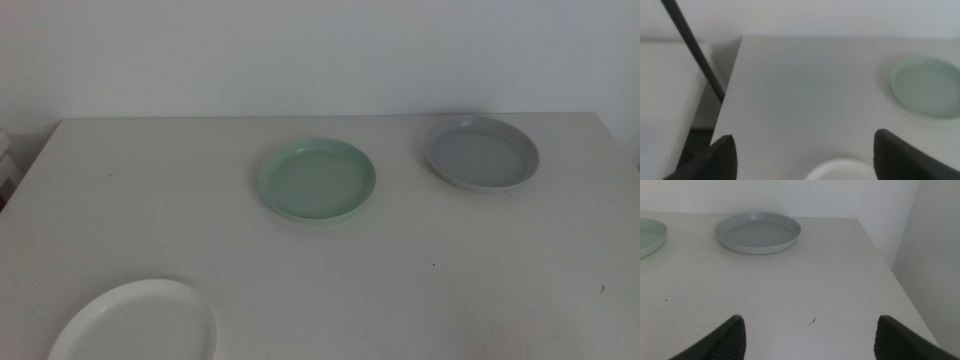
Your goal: Stack the three bowls on top of each other.
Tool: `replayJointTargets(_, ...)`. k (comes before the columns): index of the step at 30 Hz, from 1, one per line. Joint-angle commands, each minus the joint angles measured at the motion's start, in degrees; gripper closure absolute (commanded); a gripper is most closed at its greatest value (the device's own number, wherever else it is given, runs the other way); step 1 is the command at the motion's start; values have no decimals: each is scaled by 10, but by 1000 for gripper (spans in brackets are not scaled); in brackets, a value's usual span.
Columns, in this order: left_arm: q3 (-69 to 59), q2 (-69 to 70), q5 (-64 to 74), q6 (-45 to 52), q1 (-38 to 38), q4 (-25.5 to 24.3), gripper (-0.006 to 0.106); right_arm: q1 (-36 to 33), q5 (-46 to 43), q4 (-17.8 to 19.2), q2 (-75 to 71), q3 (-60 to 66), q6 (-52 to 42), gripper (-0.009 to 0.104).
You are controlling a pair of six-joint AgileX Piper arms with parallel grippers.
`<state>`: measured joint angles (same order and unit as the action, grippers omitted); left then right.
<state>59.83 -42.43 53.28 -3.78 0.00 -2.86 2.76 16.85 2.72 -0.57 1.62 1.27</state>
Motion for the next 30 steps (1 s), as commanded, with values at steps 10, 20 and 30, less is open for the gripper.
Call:
replayJointTargets(10, 76, -113, 177, -7, 0, 4, -5, 4, -44, 8, -15, -3, -3, 30)
replayJointTargets(20, 71, -170, 205, -33, 0, 6, -5, 4, -44, 8, -15, -3, -3, 30)
replayJointTargets(30, -53, -213, 148, -4, 0, 0, -4, 4, -44, 8, -15, -3, -3, 30)
